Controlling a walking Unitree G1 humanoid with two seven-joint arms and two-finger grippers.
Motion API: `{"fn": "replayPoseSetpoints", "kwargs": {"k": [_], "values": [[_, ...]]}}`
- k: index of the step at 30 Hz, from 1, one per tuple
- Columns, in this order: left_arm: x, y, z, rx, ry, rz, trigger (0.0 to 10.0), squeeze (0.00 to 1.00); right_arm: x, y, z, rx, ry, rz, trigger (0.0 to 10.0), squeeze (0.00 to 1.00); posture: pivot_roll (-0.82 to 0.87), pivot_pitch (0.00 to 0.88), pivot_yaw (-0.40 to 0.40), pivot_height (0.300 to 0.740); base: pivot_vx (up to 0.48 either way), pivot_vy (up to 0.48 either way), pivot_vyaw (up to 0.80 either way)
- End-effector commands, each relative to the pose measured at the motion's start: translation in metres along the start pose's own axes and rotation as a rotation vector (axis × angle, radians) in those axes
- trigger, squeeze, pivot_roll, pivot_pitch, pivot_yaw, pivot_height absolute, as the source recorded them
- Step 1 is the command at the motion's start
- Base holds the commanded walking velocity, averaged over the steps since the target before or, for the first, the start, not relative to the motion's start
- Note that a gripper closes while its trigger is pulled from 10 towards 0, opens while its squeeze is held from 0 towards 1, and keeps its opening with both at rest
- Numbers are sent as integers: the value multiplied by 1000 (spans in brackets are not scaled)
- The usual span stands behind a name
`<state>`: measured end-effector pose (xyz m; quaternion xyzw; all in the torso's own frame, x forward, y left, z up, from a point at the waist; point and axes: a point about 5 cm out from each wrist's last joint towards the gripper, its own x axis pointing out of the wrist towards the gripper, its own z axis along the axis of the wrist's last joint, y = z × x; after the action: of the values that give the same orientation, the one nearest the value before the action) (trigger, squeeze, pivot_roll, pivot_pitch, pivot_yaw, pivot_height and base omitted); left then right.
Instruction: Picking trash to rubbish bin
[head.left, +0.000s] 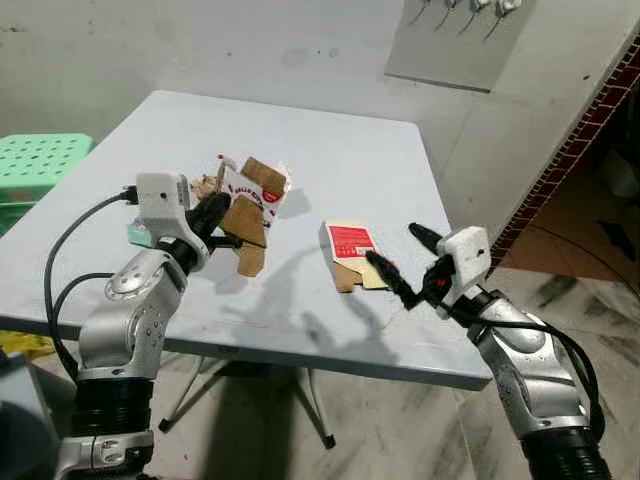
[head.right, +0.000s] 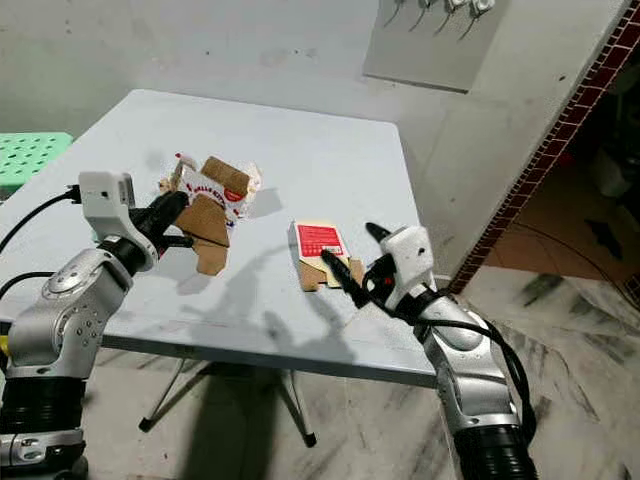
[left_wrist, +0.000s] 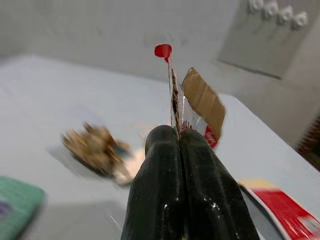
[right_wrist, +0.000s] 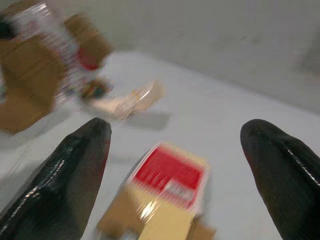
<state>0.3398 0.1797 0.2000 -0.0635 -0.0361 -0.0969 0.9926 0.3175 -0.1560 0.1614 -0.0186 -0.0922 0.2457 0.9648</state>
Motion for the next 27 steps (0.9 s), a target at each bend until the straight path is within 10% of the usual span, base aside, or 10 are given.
{"fn": "replayPoseSetpoints", "kwargs": {"k": [1,12,27], "values": [[4,-6,10,47,-56,16,10000,0,-2,-12,6,13,-46,-90,10000,0,13,0,-83,740,0,0,0],[3,-29,12,213,-231,11,10000,0,-9,-18,10,47,-180,-335,10000,0,15,0,-47,740,0,0,0],[-15,-28,-27,169,-324,-27,10000,0,-42,-13,-28,20,-116,-481,10000,0,22,0,-35,740,0,0,0]]}}
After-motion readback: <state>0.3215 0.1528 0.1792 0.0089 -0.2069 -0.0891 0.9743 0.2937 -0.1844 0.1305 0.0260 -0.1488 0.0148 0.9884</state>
